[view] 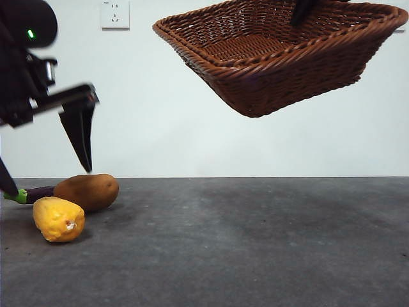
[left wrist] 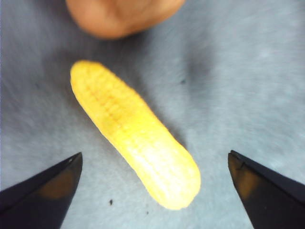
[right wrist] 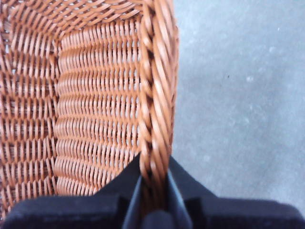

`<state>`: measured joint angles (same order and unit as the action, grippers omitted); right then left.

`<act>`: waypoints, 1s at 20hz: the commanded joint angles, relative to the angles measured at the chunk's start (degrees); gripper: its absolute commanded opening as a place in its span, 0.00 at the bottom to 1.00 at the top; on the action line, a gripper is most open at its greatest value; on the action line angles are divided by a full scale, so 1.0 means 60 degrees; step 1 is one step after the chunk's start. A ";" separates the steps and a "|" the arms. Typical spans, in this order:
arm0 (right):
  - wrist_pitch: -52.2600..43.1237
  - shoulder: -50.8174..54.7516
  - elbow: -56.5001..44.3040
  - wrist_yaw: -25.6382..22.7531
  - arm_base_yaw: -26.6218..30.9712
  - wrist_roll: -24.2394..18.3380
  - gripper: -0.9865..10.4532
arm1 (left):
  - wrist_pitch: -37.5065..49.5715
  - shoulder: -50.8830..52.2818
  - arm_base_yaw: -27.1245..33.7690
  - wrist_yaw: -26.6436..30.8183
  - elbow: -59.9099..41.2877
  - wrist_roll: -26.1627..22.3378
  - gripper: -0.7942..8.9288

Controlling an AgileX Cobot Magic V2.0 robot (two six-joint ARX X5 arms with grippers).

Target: Help me put the vegetables on the table into the basket

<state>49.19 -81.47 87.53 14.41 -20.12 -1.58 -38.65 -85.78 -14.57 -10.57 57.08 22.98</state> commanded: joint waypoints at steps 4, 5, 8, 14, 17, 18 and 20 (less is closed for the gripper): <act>-0.0109 0.0073 -0.0007 0.0295 -0.0011 -0.0146 0.08 | 0.0368 -0.1053 -0.0240 0.0055 0.0040 0.1286 0.76; -0.0109 0.0073 -0.0007 0.0350 -0.0011 -0.0149 0.08 | 0.0397 -0.1209 -0.0270 0.0062 0.0044 0.1413 0.76; -0.0106 0.0073 -0.0007 0.0353 -0.0015 -0.0233 0.08 | 0.0379 -0.1563 -0.0277 0.0142 0.0062 0.1687 0.75; -0.0106 0.0073 -0.0007 0.0357 -0.0015 -0.0364 0.08 | 0.0648 -0.1661 -0.0481 0.0189 0.0073 0.1836 0.19; -0.0106 0.0073 -0.0007 0.0576 -0.0015 -0.0433 0.08 | 0.0667 -0.1661 -0.0568 0.0189 0.0073 0.1810 0.07; -0.0106 0.0073 -0.0007 0.0601 -0.0015 -0.0433 0.08 | 0.0667 -0.1661 -0.0586 0.0186 0.0073 0.1810 0.07; -0.0106 0.0073 -0.0007 0.0597 -0.0015 -0.0437 0.08 | 0.0674 -0.1661 -0.0586 -0.0025 0.0073 0.1792 0.07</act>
<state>49.47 -81.47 87.53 17.41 -20.14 -4.36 -34.81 -95.13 -17.98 -10.26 57.93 33.67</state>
